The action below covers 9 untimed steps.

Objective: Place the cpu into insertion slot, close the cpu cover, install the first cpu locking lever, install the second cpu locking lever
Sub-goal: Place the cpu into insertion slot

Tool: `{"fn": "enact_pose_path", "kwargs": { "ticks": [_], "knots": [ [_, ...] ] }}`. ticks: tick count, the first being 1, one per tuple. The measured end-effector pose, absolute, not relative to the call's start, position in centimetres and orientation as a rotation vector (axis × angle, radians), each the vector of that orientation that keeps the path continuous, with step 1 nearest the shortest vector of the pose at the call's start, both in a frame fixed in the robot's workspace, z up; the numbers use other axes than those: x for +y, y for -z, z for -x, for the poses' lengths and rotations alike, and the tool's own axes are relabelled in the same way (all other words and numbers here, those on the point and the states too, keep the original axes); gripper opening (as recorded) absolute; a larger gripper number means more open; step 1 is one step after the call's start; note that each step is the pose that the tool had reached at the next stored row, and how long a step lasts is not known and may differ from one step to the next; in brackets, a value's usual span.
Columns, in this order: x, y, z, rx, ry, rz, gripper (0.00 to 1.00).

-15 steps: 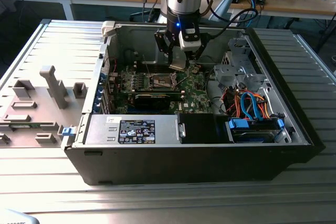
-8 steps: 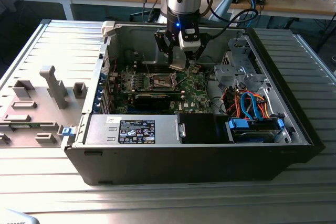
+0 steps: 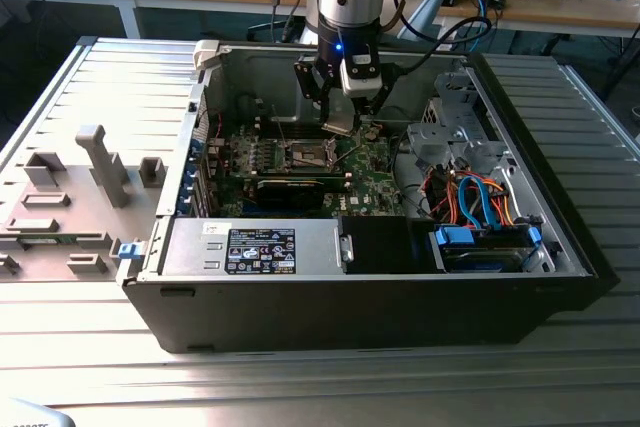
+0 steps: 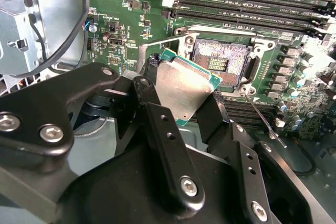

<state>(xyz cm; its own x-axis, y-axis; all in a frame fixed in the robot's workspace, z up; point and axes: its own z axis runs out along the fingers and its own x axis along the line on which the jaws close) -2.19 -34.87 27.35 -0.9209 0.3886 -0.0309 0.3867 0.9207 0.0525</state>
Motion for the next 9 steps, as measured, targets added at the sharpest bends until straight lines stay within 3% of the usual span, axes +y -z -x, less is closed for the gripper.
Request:
{"fn": "enact_pose_path", "kwargs": {
  "ticks": [9],
  "knots": [
    [-34.87, -27.34, 2.19, 3.036, -0.070, -0.628, 0.54]
  ]
}}
